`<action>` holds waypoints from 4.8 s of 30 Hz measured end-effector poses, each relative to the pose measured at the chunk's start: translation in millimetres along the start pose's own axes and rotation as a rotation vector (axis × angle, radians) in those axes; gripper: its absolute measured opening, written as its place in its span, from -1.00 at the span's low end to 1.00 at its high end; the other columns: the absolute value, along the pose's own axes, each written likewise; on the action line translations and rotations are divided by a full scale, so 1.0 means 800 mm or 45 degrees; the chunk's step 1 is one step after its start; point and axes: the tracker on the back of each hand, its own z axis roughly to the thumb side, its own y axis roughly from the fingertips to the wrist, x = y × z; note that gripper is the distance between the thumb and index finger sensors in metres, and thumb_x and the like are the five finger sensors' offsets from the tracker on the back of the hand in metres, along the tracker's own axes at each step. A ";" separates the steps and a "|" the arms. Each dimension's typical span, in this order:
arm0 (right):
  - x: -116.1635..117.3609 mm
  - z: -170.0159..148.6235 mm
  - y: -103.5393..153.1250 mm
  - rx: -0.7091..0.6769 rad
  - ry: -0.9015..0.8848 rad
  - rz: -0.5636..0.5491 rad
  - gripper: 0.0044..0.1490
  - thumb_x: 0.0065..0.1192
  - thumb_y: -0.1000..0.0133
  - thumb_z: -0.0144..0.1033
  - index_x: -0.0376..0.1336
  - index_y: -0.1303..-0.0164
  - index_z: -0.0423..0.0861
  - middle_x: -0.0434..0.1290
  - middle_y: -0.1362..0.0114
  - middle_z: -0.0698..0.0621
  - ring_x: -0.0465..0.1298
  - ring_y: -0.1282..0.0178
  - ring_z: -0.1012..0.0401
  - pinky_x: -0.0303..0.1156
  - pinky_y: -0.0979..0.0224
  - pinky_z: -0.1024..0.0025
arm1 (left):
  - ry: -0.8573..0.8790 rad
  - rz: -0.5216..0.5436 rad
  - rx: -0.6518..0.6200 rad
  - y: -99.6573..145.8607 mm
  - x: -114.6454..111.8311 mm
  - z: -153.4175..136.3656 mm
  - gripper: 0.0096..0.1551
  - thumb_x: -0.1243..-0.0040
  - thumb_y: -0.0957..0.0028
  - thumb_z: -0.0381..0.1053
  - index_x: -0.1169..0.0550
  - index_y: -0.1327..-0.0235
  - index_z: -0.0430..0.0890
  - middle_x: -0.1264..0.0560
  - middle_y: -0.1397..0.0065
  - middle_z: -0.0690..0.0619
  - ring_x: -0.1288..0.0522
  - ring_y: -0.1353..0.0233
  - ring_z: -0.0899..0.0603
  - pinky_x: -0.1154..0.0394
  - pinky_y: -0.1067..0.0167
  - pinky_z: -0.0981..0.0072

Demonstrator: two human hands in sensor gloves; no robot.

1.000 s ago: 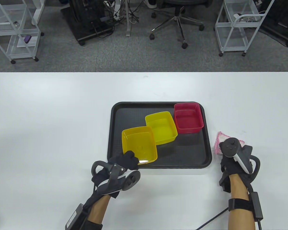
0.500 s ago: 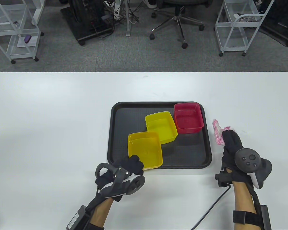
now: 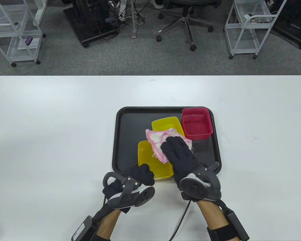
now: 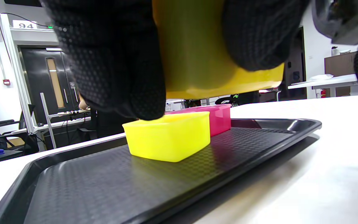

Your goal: Wipe plastic food containers with dish cloth

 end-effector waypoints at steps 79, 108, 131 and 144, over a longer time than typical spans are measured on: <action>0.038 -0.014 -0.052 0.716 -0.658 0.957 -0.50 0.28 -0.03 -0.64 0.38 -0.21 -0.12 0.47 -0.40 -0.18 0.47 -0.34 -0.20 0.52 -0.23 -0.05 | -0.233 0.201 -0.086 0.007 0.014 0.005 -0.64 -0.37 0.11 0.29 -0.75 0.18 0.15 -0.68 -0.15 0.32 -0.80 -0.15 -0.11 -0.80 -0.17 0.27; 0.034 -0.010 -0.054 0.850 -1.043 0.721 -0.46 0.30 -0.03 -0.65 0.35 -0.26 -0.14 0.43 -0.43 -0.23 0.39 -0.35 -0.21 0.51 -0.21 -0.07 | -0.029 0.275 -0.012 0.011 0.024 -0.006 -0.64 -0.38 0.11 0.28 -0.76 0.21 0.12 -0.69 -0.13 0.28 -0.80 -0.09 -0.13 -0.80 -0.12 0.26; 0.037 0.007 -0.060 0.562 -0.433 0.560 -0.47 0.30 -0.04 -0.63 0.36 -0.25 -0.08 0.42 -0.45 -0.19 0.40 -0.39 -0.21 0.52 -0.26 -0.03 | -0.030 0.267 -0.047 0.009 0.022 0.017 -0.62 -0.38 0.10 0.29 -0.77 0.21 0.09 -0.71 -0.11 0.23 -0.81 -0.02 -0.15 -0.81 -0.05 0.25; 0.043 -0.004 -0.043 0.657 -0.463 0.868 -0.50 0.30 -0.02 -0.71 0.40 -0.18 -0.13 0.47 -0.41 -0.20 0.44 -0.37 -0.22 0.47 -0.26 -0.13 | -0.186 0.205 -0.079 0.006 0.006 0.016 -0.65 -0.41 0.13 0.28 -0.77 0.23 0.12 -0.71 -0.11 0.28 -0.80 -0.09 -0.13 -0.79 -0.12 0.25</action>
